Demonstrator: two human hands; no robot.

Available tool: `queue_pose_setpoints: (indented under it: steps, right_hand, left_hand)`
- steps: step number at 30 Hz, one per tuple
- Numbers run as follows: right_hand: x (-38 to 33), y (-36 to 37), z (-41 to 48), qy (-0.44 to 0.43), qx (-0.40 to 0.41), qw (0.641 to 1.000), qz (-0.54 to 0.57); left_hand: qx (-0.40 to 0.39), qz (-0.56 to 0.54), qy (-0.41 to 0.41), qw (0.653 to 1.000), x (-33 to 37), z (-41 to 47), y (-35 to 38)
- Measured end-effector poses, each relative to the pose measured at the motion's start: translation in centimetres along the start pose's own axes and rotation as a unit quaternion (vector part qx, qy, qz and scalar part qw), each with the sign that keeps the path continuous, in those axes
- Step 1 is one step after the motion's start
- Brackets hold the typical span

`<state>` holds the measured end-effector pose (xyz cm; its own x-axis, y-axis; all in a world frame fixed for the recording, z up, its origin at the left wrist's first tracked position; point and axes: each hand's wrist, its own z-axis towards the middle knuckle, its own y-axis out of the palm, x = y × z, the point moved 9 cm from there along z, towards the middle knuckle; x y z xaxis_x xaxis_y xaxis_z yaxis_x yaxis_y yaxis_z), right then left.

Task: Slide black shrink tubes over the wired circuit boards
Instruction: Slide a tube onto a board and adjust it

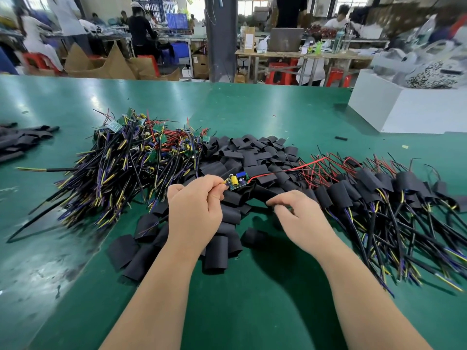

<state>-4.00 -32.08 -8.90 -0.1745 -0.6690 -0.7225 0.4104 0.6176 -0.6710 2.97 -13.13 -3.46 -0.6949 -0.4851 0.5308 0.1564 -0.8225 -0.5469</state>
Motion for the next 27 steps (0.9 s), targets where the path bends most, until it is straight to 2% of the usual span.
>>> queue_pose_setpoints:
  steps: [3, 6, 8, 11, 14, 17, 19, 21, 24, 27]
  right_hand:
    - [-1.3, -0.5, -0.1, -0.047, 0.048, 0.998, -0.005]
    - [-2.4, -3.2, -1.1, -0.094, 0.174, 0.980, 0.015]
    - [-1.5, -5.0, -1.4, -0.071, 0.235, 0.965, 0.088]
    - [0.9, -6.3, -1.3, -0.003, 0.277, 0.938, 0.210]
    - [1.6, -7.2, -1.3, -0.007, 0.300, 0.918, 0.260]
    - [0.8, -6.7, -0.9, -0.025, 0.257, 0.960, 0.109]
    - [0.7, -4.7, -0.3, -0.018, 0.169, 0.985, -0.012]
    - [1.3, -2.4, 0.1, 0.006, 0.074, 0.995, -0.071]
    - [2.1, -1.0, 0.1, 0.020, 0.006, 0.998, -0.053]
    - [3.3, -1.6, 0.2, 0.058, 0.025, 0.998, -0.013]
  left_hand:
    - [0.006, -0.003, 0.001, 1.000, 0.1, 0.0, -0.1]
    - [0.013, -0.010, 0.000, 1.000, 0.1, 0.0, -0.3]
    - [0.016, -0.011, -0.001, 1.000, 0.1, 0.0, -0.3]
    - [0.020, -0.013, -0.001, 1.000, 0.0, 0.0, -0.3]
    - [0.022, -0.020, 0.001, 1.000, 0.0, 0.0, -0.3]
    - [0.021, -0.024, -0.003, 1.000, -0.2, 0.1, -0.4]
    - [0.021, -0.026, -0.004, 0.999, -0.1, 0.2, -0.4]
    - [0.021, -0.030, -0.003, 0.999, -0.1, 0.2, -0.5]
    - [0.020, -0.035, -0.002, 0.999, -0.2, 0.3, -0.7]
    - [0.014, -0.043, -0.001, 0.999, -0.1, 0.4, -0.7]
